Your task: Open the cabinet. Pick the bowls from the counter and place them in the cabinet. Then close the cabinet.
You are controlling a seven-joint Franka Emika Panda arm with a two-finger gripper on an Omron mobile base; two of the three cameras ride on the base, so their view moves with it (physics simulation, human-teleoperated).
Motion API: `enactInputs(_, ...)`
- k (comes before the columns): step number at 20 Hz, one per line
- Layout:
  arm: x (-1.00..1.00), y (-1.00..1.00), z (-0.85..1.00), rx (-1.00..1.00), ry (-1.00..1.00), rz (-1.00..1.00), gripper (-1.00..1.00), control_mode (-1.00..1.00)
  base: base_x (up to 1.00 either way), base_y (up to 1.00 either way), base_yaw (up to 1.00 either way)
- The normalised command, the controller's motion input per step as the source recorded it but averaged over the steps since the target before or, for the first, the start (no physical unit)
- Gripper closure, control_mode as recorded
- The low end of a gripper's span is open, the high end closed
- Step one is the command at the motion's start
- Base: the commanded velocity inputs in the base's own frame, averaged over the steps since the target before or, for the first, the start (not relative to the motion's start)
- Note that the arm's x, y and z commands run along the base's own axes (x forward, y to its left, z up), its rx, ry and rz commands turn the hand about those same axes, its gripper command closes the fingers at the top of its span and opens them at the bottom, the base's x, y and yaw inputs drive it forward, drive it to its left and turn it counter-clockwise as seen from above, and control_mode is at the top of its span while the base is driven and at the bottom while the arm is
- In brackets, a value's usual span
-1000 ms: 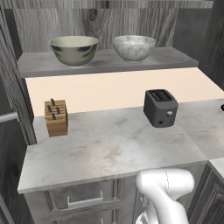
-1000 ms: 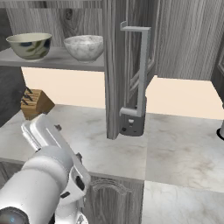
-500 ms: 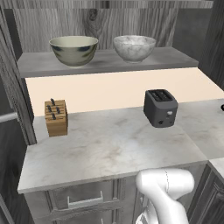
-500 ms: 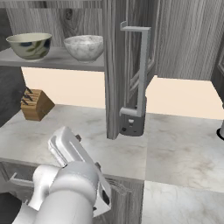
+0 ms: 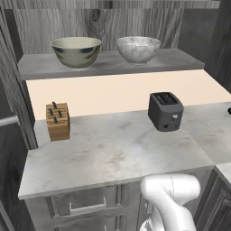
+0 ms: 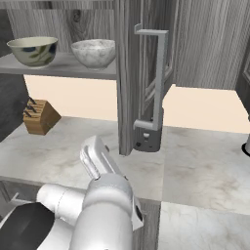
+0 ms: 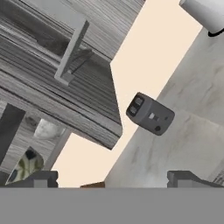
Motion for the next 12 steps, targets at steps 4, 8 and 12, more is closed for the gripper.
enactInputs(4, 0.33, -0.08, -0.13, 0.00, 0.03, 0.02, -1.00, -1.00, 0.00, 0.00, 0.00)
enactInputs(8, -0.05, -0.04, -0.11, 0.00, -0.19, 0.13, -1.00, -1.00, 0.00, 0.00, 0.00)
enactInputs(12, -0.56, -0.15, -0.35, -0.02, -0.39, 0.08, -1.00, -1.00, 0.00, 0.00, 0.00)
